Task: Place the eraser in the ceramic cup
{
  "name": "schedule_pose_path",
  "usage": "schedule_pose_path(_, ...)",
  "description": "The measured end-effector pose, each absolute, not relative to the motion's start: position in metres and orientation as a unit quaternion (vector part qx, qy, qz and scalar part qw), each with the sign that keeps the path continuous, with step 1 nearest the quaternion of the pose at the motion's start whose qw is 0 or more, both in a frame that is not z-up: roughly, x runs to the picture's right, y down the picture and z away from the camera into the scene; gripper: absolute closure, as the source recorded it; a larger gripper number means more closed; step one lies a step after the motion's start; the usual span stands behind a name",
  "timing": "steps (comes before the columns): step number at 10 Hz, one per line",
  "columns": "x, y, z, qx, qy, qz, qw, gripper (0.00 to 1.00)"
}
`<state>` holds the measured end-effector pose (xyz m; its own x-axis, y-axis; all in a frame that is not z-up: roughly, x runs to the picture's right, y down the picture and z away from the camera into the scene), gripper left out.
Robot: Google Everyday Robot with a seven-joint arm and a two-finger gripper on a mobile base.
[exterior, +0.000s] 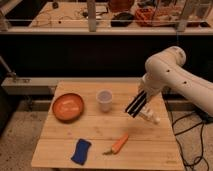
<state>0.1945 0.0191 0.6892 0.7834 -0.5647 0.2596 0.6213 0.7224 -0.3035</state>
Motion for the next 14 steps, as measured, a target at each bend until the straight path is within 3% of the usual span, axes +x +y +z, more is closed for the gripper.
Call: schedule_pose_path(14, 0.138, -0.021, 0.743, -0.160, -0.104, -0.362, 0.912, 0.97)
